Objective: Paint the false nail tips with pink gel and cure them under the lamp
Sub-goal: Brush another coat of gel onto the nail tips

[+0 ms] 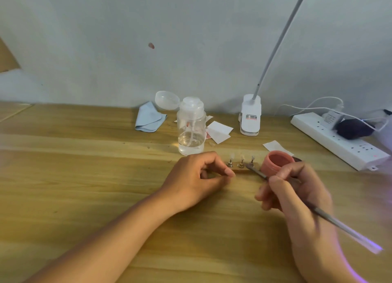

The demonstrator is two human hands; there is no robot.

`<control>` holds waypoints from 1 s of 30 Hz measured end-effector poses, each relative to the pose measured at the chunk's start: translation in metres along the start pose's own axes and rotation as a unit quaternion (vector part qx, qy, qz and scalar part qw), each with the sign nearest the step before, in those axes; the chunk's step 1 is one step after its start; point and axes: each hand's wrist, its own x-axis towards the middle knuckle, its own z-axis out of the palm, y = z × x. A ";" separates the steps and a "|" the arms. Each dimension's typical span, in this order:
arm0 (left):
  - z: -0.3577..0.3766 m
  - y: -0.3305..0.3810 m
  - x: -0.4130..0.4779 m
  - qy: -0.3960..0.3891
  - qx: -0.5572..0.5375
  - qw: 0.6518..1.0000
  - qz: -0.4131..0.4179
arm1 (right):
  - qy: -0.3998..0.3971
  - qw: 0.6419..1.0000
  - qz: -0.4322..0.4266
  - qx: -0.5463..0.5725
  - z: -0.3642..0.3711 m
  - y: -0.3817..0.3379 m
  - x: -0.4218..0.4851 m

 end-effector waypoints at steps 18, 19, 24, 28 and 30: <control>0.000 -0.004 0.002 -0.001 -0.009 1.000 0.012 | -0.042 0.999 0.034 -0.008 -0.003 0.004 0.002; 0.000 -0.004 0.002 -0.001 -0.011 1.000 0.011 | -0.046 0.998 0.035 -0.014 -0.003 0.004 0.002; 0.000 -0.004 0.002 0.001 -0.005 1.000 0.005 | -0.044 0.998 0.033 -0.024 -0.004 0.004 0.002; 0.000 -0.004 0.002 -0.001 -0.006 1.000 0.003 | -0.041 0.998 0.032 -0.026 -0.004 0.004 0.002; 0.000 -0.004 0.002 -0.002 -0.007 1.000 0.003 | -0.040 0.998 0.030 -0.026 -0.003 0.005 0.002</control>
